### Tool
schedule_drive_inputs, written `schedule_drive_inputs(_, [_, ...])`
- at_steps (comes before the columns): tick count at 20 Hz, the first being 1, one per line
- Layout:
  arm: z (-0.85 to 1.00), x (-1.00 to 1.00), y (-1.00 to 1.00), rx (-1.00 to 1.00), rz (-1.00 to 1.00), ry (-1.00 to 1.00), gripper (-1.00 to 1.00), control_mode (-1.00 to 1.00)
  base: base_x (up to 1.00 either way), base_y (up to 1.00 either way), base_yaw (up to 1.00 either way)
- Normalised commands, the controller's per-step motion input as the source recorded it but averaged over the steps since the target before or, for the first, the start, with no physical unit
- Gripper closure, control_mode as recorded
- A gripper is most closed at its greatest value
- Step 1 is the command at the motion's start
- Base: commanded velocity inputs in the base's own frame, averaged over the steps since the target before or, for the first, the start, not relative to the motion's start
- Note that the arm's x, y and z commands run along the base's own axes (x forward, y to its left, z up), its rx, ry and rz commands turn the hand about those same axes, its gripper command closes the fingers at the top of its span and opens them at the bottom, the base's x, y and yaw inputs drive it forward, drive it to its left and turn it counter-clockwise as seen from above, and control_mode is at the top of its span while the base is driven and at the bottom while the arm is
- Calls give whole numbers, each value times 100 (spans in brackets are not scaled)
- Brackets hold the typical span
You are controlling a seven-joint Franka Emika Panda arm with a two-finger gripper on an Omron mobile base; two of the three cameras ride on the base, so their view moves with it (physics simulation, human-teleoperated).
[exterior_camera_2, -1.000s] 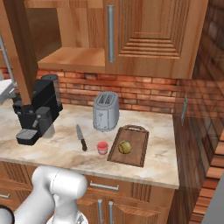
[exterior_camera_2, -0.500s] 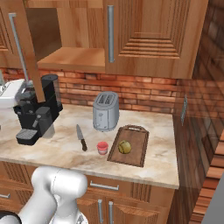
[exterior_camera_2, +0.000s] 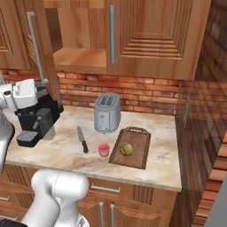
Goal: Pick the bread, place it on the cutting board, pick the jam, place it on the counter, and close the cabinet.
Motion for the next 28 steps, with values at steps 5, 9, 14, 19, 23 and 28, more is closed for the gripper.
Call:
schedule_drive_inputs(5, [0,32,-37,0,14,0,-100,-100,0,0,0])
schedule_drive_inputs(9, [0,31,-37,0,13,0,-100,-100,0,0,0])
schedule_drive_inputs(14, [0,31,-34,0,11,0,-100,-100,0,0,0])
schedule_drive_inputs(19, [0,37,-24,0,8,0,-100,-100,0,0,0])
schedule_drive_inputs(23, [0,40,-22,0,7,0,-100,-100,0,0,0])
schedule_drive_inputs(28, [0,40,-19,0,7,0,-100,-100,0,0,0])
